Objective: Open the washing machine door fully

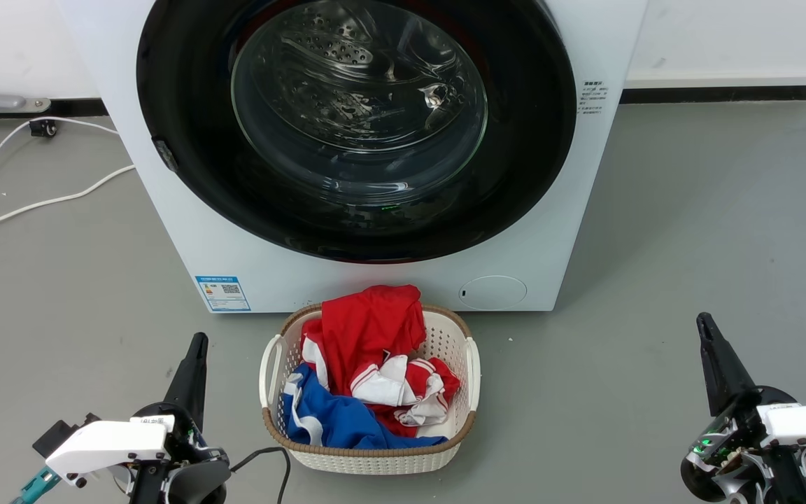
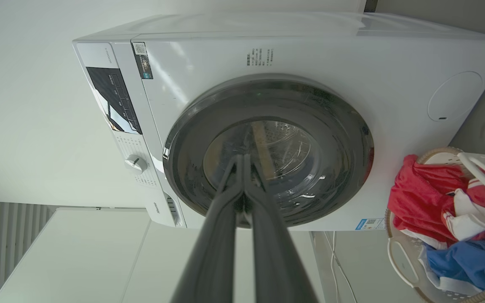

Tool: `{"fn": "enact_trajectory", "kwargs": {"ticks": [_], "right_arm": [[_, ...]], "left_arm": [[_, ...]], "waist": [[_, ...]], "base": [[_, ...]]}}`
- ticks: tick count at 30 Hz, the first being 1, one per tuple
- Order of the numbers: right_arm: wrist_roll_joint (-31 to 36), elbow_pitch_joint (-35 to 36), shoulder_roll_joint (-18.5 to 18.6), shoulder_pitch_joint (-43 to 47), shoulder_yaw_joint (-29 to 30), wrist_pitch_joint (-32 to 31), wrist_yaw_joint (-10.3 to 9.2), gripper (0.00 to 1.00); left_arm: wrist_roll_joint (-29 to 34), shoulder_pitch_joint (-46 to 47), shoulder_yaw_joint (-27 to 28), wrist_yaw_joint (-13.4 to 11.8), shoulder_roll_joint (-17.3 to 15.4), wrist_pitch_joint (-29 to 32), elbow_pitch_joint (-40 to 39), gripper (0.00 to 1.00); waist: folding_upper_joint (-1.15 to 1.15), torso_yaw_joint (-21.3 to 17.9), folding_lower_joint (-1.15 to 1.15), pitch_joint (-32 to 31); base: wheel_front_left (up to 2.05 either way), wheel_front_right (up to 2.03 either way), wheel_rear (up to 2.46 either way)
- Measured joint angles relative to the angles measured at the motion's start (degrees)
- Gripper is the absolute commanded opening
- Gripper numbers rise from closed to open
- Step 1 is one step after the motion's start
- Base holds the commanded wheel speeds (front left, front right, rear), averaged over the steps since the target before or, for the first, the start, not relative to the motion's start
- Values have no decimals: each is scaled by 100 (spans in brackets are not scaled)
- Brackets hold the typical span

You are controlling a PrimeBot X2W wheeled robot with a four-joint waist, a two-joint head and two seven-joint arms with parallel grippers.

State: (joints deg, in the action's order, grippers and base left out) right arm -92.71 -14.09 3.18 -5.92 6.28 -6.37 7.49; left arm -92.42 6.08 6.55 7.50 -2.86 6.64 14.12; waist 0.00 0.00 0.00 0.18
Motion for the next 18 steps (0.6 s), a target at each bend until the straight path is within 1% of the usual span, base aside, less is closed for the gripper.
{"fn": "enact_trajectory", "kwargs": {"ticks": [18], "right_arm": [[0,0,-7,-1,5,-7,0,0]], "left_arm": [[0,0,1,0,0,0,1,0]], "waist": [[0,0,0,0]], "base": [[0,0,0]]}}
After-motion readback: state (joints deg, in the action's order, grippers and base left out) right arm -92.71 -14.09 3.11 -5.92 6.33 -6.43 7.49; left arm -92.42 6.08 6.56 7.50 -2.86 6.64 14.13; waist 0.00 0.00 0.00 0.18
